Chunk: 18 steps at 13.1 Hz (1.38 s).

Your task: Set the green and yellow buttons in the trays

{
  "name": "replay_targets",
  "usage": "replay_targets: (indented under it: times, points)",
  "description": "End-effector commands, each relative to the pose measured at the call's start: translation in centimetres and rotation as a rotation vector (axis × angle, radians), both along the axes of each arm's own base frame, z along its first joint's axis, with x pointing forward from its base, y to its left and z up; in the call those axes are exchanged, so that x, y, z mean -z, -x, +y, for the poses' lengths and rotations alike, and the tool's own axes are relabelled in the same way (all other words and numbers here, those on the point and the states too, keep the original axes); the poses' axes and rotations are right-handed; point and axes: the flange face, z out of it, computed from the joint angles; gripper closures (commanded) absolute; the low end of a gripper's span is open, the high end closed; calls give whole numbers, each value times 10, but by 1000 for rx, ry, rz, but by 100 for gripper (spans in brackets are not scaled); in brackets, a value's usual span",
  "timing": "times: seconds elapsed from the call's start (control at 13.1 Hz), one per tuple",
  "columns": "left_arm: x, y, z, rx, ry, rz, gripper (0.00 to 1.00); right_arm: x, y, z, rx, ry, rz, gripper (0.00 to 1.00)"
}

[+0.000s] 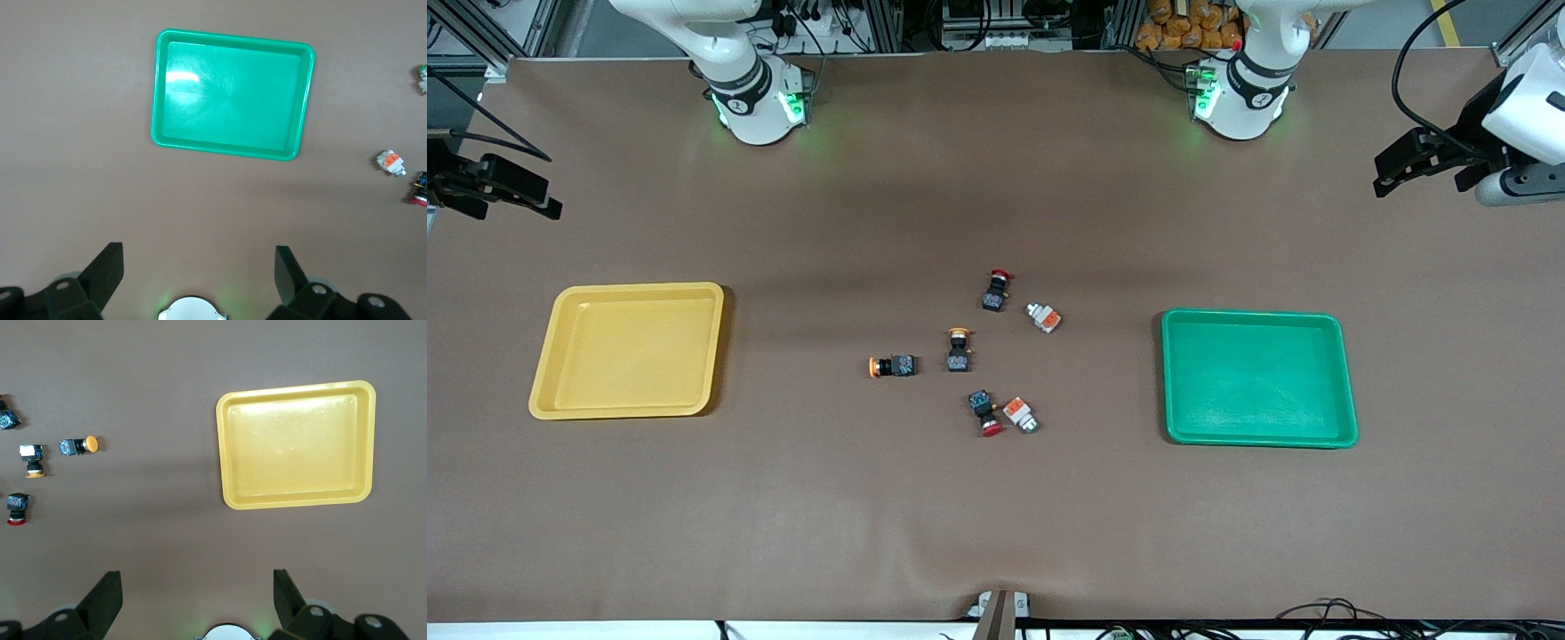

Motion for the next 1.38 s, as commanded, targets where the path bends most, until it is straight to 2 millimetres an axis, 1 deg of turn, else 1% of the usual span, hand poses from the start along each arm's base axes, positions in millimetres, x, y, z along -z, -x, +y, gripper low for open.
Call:
replay_targets:
  times: [0.0,0.31,0.38,0.53,0.99,1.15,1.3]
  points:
    - [-5,2,0,32,12,-8,0,-5,-3,5,0,14,-6,0]
    - [-3,-3,5,25,14,-7,0,-6,-3,8,-6,16,-6,0]
    - [0,-5,6,7,28,0,0,-5,-3,9,-7,16,-5,0]
    - [4,-4,5,7,36,10,0,-5,-3,9,-7,16,-5,0]
    - [4,-5,6,19,36,7,0,-6,-4,9,-16,15,-15,0]
    - [7,-9,2,27,37,10,0,-7,-5,12,-24,22,-24,0]
    - [6,-10,1,29,39,6,0,-6,-5,12,-25,23,-25,0]
